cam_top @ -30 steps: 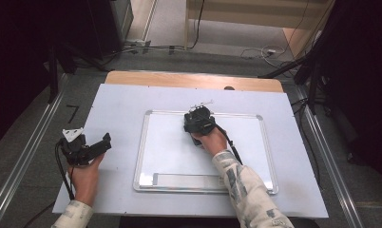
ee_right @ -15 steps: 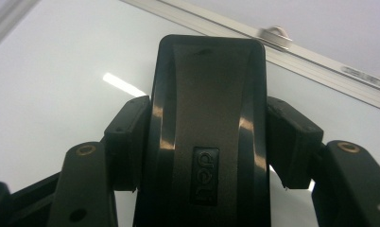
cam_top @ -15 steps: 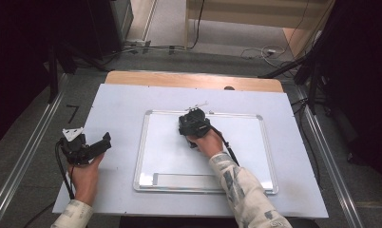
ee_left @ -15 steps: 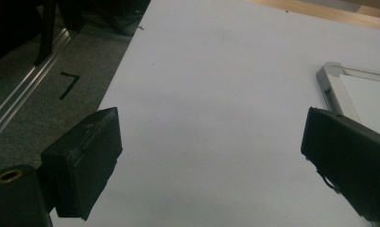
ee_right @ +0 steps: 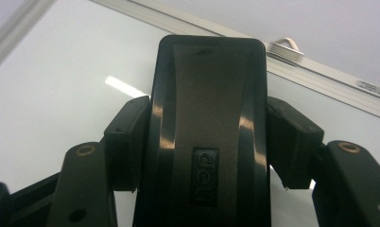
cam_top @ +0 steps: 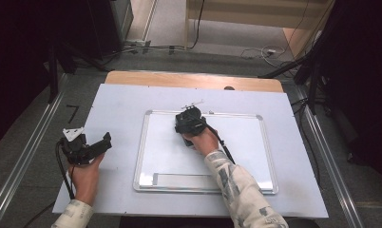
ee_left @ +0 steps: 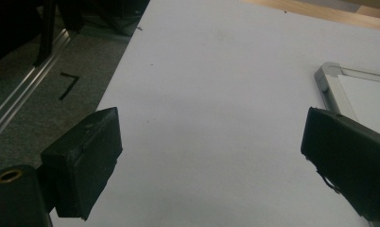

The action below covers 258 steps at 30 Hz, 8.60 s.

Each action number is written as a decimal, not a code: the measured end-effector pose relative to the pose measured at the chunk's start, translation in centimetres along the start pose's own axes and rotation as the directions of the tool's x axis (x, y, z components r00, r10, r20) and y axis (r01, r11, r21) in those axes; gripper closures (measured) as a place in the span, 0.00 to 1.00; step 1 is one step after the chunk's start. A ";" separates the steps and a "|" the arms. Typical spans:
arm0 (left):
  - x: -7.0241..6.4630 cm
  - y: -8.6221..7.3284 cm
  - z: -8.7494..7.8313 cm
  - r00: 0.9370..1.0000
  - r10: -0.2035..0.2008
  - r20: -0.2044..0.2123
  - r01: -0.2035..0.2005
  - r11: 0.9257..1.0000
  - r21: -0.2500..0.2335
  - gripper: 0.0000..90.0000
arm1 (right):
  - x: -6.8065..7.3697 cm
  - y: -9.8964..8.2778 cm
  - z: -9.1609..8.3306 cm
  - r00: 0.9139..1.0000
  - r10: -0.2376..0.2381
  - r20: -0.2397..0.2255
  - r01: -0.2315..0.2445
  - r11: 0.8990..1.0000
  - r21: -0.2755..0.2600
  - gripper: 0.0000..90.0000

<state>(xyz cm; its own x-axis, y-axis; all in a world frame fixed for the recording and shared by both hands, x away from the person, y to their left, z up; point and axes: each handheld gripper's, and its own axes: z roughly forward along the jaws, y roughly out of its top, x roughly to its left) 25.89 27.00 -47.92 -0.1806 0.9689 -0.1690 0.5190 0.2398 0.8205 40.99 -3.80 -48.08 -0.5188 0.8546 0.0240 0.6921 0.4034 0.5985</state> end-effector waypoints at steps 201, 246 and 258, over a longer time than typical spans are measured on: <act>0.2 -0.2 -0.2 1.000 0.004 -0.017 -0.004 1.000 0.007 0.07 | -18.4 -13.5 -14.7 0.952 0.269 0.147 -0.212 0.925 -0.315 0.21; 0.0 -0.1 -0.2 1.000 0.003 -0.012 -0.003 1.000 0.002 0.07 | -20.6 -17.5 -17.1 0.937 0.291 0.194 -0.223 0.925 -0.308 0.20; 0.0 -0.2 -0.2 1.000 0.006 -0.014 -0.006 1.000 0.004 0.07 | -21.1 -18.4 -17.7 0.931 0.301 0.204 -0.232 0.923 -0.306 0.20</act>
<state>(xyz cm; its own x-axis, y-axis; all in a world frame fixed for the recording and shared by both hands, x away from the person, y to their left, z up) 25.61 26.99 -47.92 -0.1891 0.9694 -0.1564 0.5231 0.2343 0.8194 30.32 -35.02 -45.44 -0.1721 0.9843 0.0392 0.6060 0.0744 0.7920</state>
